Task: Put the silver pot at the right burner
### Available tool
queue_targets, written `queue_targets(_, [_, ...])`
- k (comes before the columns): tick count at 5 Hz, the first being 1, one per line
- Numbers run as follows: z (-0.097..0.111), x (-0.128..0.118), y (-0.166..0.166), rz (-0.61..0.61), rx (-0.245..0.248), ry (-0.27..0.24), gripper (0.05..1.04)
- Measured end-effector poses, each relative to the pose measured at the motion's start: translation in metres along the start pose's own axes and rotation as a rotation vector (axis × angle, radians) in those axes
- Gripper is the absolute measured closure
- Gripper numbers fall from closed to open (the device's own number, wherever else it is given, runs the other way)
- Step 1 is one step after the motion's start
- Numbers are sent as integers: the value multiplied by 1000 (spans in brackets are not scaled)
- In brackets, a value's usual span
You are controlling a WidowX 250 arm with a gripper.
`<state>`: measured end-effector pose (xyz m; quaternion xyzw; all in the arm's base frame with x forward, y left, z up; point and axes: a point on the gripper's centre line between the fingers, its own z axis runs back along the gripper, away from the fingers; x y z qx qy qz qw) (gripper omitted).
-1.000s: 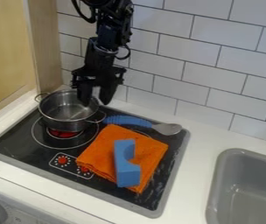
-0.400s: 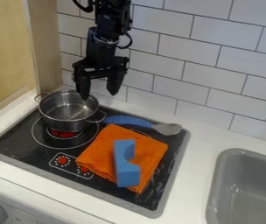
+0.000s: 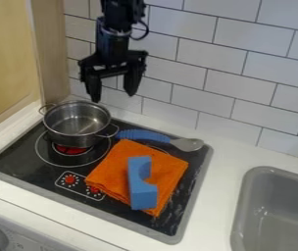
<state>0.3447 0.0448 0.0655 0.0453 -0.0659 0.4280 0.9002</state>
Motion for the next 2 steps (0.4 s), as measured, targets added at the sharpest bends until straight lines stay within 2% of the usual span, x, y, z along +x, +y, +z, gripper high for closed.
queue_targets(1, [24,-5,10,-4,-45,-30,85])
queue_targets(2, [43,-9,14,-18,-107,-31,85])
